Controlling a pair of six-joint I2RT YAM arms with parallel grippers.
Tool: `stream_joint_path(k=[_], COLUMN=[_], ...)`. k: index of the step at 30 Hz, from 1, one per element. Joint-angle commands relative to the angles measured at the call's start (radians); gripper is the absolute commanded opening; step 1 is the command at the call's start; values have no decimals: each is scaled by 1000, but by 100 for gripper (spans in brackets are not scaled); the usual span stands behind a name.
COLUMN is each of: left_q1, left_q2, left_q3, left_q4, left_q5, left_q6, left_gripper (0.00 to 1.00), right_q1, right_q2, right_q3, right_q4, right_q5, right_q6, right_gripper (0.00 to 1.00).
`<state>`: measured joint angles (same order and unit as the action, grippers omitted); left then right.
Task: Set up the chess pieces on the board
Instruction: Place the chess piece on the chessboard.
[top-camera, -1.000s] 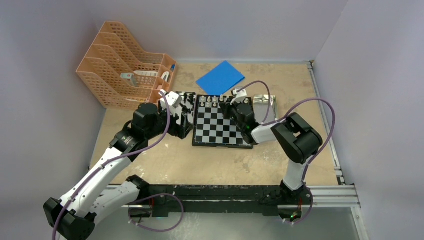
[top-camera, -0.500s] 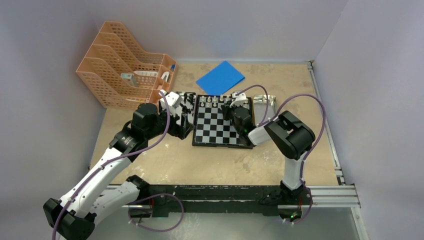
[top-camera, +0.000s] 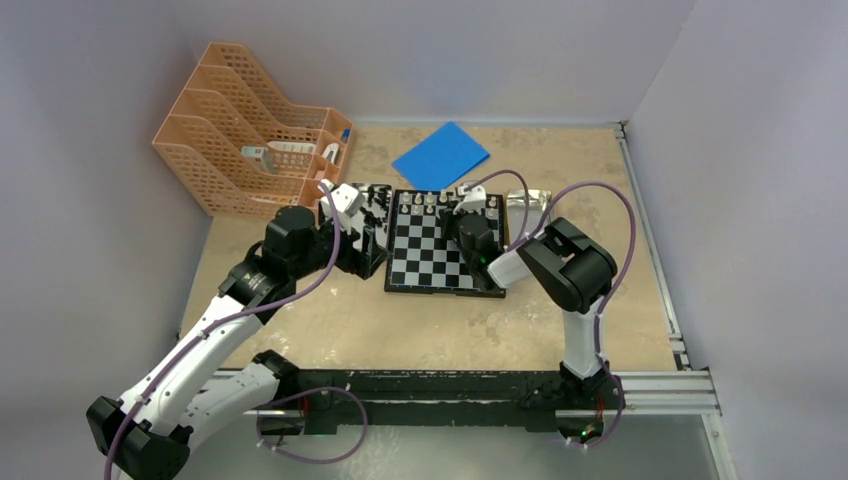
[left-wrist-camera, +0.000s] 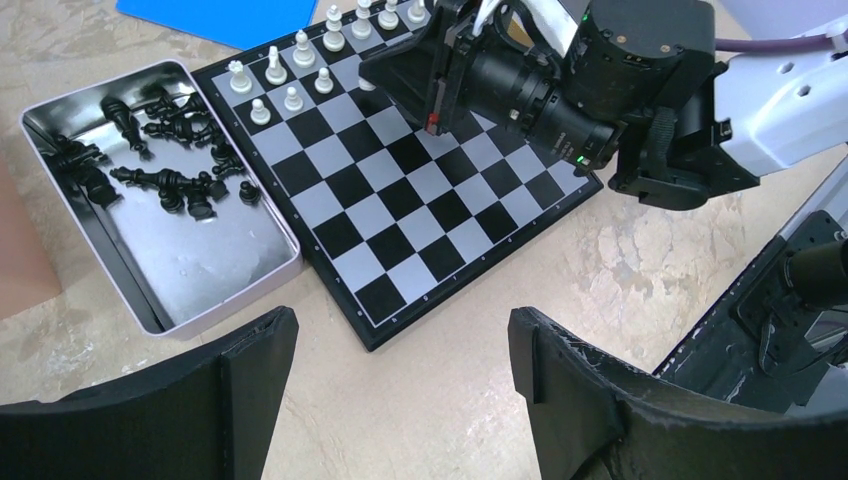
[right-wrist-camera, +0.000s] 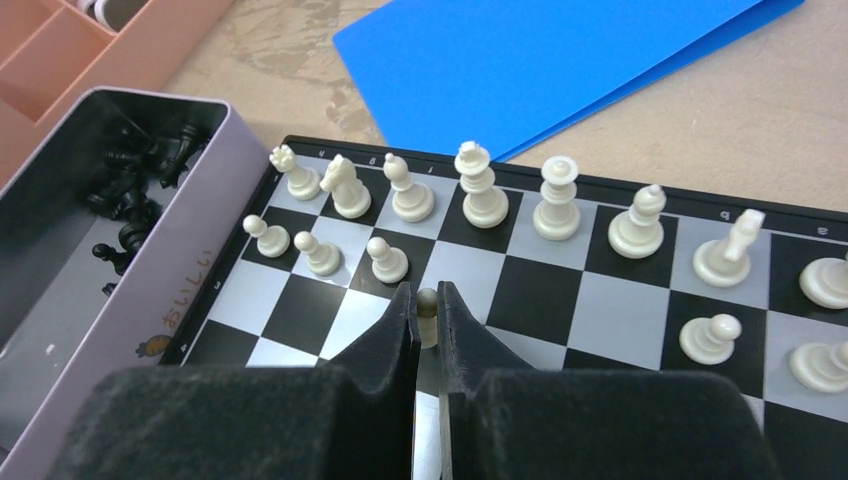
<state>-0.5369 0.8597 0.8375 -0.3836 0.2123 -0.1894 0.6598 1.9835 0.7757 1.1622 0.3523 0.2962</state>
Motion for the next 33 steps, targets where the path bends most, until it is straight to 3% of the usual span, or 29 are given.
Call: stream_joint_path(k=[1,8,15,22,33], left_q1=[0,1,0,1,2], left_q2=[-16,-19,-24,-29,-34], left_q3=[15,15,16,16,16], left_q4=[35,36,35,32,33], left_q5=[15,17,8,6,8], left_q6=[18,18,19,19,18], left_gripper=[77,77,77,77,77], right_q1=[19,26,31,32,33], right_q2=[21,29,21,-44,-159], right_q3=[45,64,51,5,46], right_q4=[48,33,17,-21,-339], right_q5=[77,117,104,62,-28], right_q6=[-9,-30,-36,2,69], right_gripper=[9,11,24,28,36])
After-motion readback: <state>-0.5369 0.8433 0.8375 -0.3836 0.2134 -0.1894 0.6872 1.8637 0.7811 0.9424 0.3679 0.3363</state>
